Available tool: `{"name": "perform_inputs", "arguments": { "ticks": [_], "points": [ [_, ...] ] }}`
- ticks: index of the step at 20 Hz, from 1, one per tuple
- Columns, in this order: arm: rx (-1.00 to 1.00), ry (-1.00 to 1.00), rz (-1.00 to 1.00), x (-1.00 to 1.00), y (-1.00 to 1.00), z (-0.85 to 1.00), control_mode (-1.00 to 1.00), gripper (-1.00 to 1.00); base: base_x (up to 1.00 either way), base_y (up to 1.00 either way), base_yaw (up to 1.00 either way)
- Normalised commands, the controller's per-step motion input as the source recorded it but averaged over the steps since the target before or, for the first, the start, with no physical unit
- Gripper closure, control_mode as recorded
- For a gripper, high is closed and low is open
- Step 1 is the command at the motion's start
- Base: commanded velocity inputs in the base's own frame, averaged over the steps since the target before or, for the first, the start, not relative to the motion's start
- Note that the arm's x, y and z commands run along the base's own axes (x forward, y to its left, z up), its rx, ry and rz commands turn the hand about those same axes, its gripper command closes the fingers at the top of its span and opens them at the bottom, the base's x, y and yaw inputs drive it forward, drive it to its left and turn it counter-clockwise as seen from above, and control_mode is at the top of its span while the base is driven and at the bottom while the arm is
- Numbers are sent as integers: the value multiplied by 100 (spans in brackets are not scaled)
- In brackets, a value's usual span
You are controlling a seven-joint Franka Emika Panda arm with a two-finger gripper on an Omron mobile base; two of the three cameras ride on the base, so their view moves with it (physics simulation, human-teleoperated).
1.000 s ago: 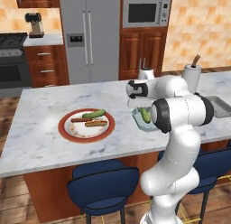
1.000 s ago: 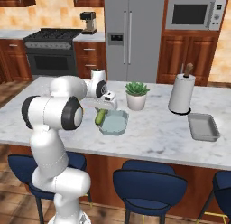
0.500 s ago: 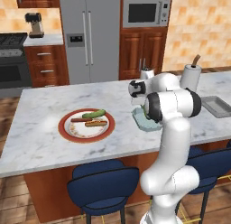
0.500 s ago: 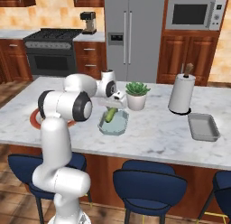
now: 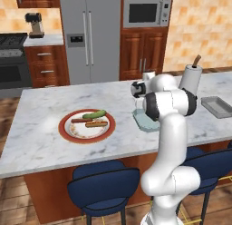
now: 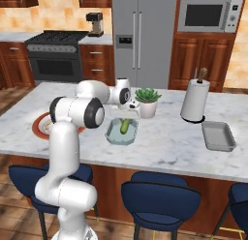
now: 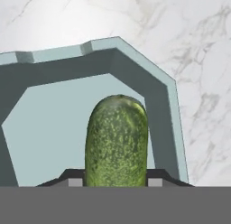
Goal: Place one cooked food and one vegetable from the large plate to each tupperware container.
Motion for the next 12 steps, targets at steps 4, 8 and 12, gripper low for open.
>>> {"name": "perform_inputs", "arguments": {
  "ticks": [4, 8, 12],
  "points": [
    [0, 6, 0, -15, 0, -35, -100, 100, 0, 0, 0],
    [0, 3, 0, 0, -1, -28, -100, 100, 0, 0, 0],
    [0, 0, 0, 0, 0, -26, -100, 100, 0, 0, 0]
  ]
}}
